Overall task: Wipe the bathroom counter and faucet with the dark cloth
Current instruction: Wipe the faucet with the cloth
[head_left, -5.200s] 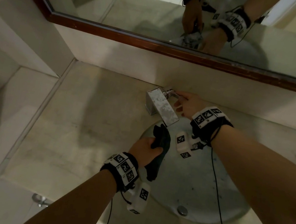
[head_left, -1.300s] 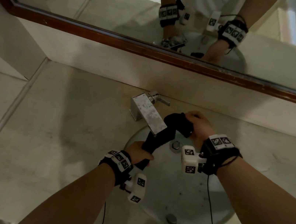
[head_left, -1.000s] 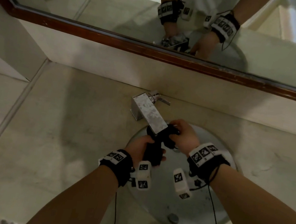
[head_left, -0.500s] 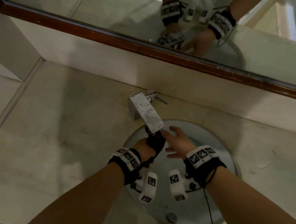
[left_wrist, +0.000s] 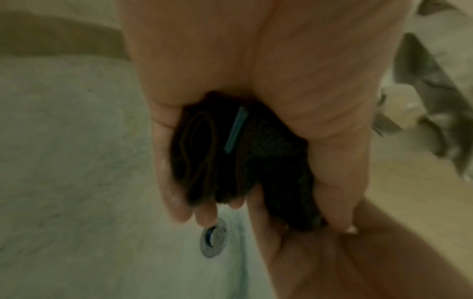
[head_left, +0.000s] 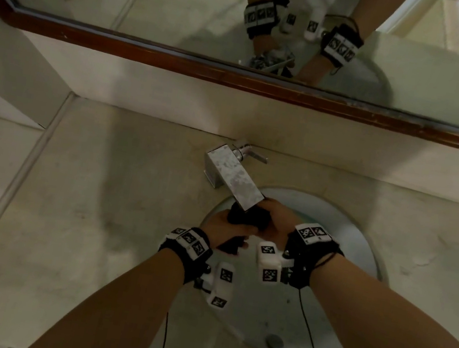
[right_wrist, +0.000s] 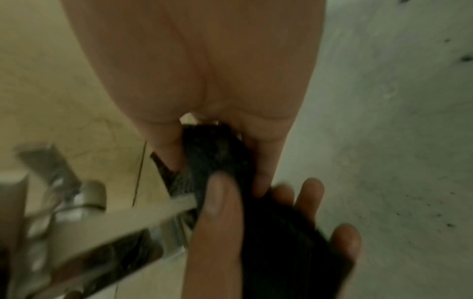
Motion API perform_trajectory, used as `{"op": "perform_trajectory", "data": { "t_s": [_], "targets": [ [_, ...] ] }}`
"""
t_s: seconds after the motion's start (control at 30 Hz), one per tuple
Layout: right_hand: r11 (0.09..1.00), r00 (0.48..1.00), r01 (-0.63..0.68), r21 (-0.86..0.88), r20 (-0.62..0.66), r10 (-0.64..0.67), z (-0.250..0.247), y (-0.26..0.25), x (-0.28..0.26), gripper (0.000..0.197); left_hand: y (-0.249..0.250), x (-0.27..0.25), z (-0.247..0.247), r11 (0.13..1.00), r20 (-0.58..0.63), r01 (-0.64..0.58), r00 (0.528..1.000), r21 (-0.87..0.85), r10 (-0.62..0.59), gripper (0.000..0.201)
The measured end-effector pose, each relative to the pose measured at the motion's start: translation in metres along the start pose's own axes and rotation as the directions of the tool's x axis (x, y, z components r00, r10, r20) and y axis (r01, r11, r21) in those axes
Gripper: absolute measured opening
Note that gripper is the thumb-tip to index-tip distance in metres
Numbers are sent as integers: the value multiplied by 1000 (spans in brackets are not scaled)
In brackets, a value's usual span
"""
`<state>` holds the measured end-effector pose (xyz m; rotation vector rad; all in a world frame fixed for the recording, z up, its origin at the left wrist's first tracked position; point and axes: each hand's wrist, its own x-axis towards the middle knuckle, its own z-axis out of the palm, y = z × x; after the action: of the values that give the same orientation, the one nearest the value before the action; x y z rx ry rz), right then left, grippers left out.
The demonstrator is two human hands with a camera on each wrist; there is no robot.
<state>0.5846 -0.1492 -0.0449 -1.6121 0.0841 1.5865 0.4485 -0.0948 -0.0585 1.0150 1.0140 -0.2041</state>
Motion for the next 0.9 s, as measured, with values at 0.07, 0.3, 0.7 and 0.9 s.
{"op": "perform_trajectory", "data": {
  "t_s": [0.07, 0.3, 0.7, 0.9],
  "targets": [
    [999, 998, -35, 3, 51, 35, -8, -1, -2, 38, 3, -2, -4, 996, 45, 46, 998, -74, -43, 28],
    [924, 981, -71, -376, 142, 133, -29, -12, -19, 59, 17, 5, -1, 999, -117, 13, 993, 44, -8, 30],
    [898, 997, -69, -434, -49, 53, 0, -4, -1, 32, 15, -3, -3, 599, -23, -148, 963, 787, 268, 46],
    [971, 1000, 1, -240, -17, -5, 5, 3, -1, 13, 24, -2, -14, 893, 1, 94, 994, 441, -105, 35]
  ]
}}
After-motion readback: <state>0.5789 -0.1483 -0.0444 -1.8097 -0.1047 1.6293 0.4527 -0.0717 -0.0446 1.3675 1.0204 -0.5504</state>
